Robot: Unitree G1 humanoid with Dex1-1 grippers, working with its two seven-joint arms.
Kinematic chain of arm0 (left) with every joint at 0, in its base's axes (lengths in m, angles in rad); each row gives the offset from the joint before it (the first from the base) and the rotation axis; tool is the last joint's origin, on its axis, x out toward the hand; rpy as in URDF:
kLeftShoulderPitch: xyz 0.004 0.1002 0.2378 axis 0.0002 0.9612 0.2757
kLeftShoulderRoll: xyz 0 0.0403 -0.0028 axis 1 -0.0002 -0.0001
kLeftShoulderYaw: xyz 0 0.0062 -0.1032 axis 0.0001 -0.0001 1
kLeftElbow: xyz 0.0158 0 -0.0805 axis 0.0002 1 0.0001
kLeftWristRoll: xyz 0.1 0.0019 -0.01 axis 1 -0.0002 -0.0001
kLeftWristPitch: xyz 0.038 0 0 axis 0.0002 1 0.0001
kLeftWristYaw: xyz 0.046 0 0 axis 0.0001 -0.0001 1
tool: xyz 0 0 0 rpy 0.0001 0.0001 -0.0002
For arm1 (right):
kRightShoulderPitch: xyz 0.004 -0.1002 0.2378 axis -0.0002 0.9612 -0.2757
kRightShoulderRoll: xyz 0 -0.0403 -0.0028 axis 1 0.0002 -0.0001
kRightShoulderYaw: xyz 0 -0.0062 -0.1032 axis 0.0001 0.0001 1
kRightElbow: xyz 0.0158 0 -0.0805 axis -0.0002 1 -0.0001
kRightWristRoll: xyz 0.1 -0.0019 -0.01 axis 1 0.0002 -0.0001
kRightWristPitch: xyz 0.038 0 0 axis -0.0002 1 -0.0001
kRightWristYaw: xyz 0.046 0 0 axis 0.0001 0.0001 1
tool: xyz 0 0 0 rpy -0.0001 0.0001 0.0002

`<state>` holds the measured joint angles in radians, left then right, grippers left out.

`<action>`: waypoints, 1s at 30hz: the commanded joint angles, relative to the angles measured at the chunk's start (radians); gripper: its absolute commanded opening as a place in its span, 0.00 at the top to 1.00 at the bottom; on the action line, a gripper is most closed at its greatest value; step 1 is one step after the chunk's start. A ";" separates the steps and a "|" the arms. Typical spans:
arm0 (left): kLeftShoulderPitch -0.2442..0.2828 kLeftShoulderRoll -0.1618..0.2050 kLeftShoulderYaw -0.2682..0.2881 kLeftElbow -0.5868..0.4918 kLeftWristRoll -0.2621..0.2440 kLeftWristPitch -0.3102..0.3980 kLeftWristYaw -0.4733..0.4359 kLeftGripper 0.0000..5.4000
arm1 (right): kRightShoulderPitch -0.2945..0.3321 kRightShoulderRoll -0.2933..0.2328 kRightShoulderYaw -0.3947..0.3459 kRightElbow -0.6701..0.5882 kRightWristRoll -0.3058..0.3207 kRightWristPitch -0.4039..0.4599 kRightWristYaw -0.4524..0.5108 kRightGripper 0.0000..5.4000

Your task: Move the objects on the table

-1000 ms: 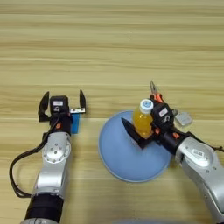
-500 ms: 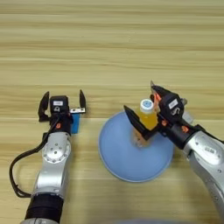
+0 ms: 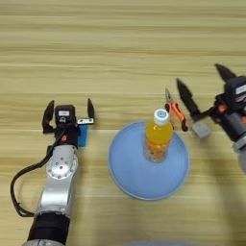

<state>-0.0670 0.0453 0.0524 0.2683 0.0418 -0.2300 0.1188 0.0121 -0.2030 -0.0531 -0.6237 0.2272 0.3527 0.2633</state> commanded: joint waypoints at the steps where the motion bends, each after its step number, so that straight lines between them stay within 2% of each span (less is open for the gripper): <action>1: -0.010 -0.001 -0.007 0.004 0.013 -0.015 -0.003 0.00 | -0.031 -0.019 -0.116 0.063 0.025 -0.042 -0.027 0.00; 4: -0.010 -0.003 -0.018 -0.003 0.014 -0.031 -0.015 0.00 | -0.049 -0.041 -0.186 0.197 -0.017 -0.109 -0.060 0.00; 5: -0.011 -0.003 -0.021 -0.003 0.014 -0.036 -0.018 0.00 | -0.057 -0.042 -0.207 0.252 -0.014 -0.121 -0.067 0.00; 8: -0.013 -0.001 -0.025 0.001 0.013 -0.042 -0.023 0.00 | -0.073 -0.044 -0.228 0.401 -0.024 -0.184 -0.069 0.00; 15: -0.018 0.010 -0.024 0.014 0.015 -0.050 -0.023 0.00 | -0.091 -0.033 -0.200 0.620 -0.047 -0.329 -0.039 0.00; 19: -0.019 0.011 -0.029 0.017 0.014 -0.063 -0.032 0.00 | -0.081 -0.032 -0.154 0.717 -0.122 -0.454 -0.050 0.00; 23: -0.020 0.012 -0.032 0.012 0.010 -0.079 -0.045 0.00 | -0.095 -0.026 -0.140 0.839 -0.150 -0.592 -0.057 0.00; 26: -0.022 0.012 -0.033 0.014 0.008 -0.091 -0.056 0.00 | -0.114 -0.028 -0.143 0.901 -0.141 -0.645 -0.053 0.00; 30: -0.022 0.011 -0.034 0.012 0.003 -0.111 -0.068 0.00 | -0.134 -0.026 -0.150 0.964 -0.118 -0.664 -0.047 0.00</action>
<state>-0.0758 0.0532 0.0216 0.2770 0.0415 -0.3275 0.0599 -0.1012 -0.2283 -0.1997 0.3160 0.0945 -0.2976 0.2078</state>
